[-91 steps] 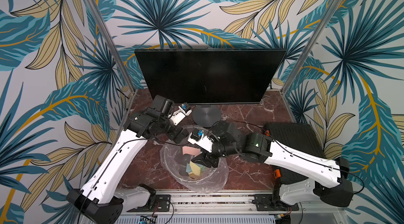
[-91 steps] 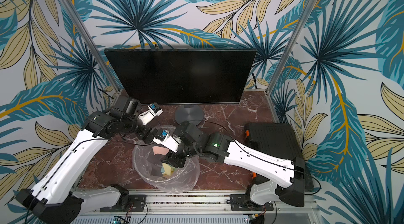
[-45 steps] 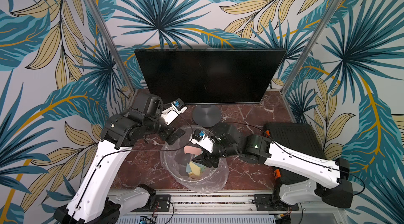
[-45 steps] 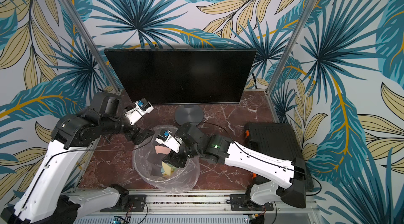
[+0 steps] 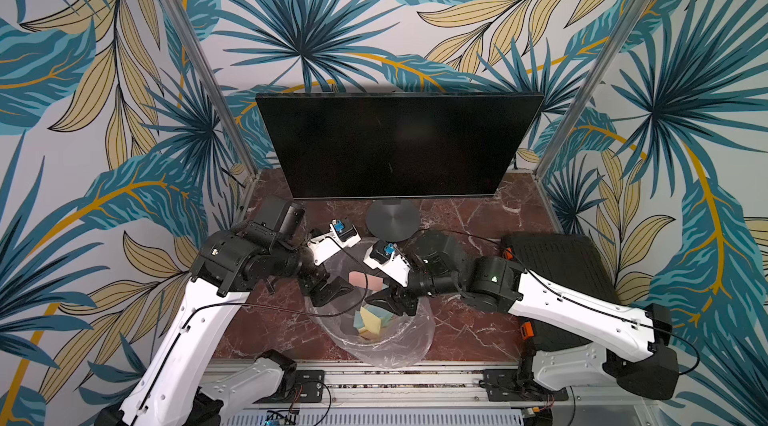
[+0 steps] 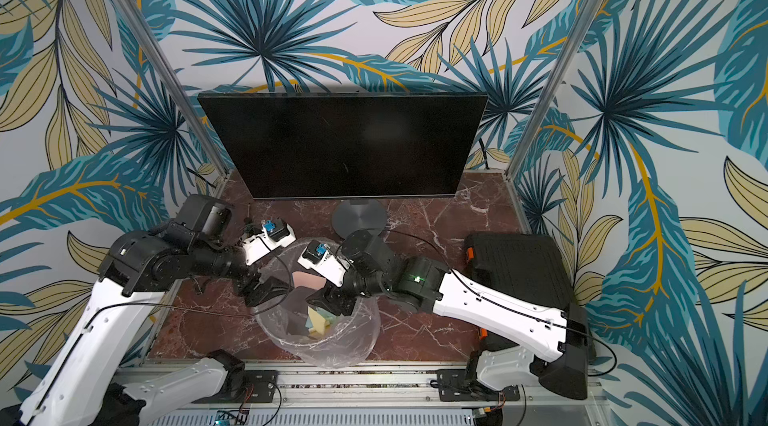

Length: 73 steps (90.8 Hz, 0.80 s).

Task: Remove the sticky note from the monitor
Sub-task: Place the sticky note in the trash bin.

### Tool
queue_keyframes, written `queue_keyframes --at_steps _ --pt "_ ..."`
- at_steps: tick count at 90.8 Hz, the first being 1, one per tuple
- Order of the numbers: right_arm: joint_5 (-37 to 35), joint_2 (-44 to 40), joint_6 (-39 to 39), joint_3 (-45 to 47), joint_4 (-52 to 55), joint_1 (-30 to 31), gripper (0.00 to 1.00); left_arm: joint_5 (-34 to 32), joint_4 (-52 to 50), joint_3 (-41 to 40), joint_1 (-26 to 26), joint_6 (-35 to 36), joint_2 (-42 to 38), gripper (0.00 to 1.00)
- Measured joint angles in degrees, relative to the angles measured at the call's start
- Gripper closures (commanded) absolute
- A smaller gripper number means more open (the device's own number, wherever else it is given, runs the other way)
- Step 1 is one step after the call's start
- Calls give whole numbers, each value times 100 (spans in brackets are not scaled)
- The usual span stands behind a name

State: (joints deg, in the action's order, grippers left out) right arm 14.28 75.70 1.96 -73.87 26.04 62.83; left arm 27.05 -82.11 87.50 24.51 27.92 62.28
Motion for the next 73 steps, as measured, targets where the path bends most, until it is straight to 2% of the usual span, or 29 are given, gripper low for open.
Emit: queue_keyframes --at_steps 12,51,73 --pt "114 0 0 0 -74 -9 44 -70 177 -186 0 -4 70 0" --pt "457 -42 2 15 -229 -17 45 -929 951 -389 22 -164 201 0" --pt "295 -350 63 101 -282 -17 45 -1056 1032 -391 22 -214 201 0"
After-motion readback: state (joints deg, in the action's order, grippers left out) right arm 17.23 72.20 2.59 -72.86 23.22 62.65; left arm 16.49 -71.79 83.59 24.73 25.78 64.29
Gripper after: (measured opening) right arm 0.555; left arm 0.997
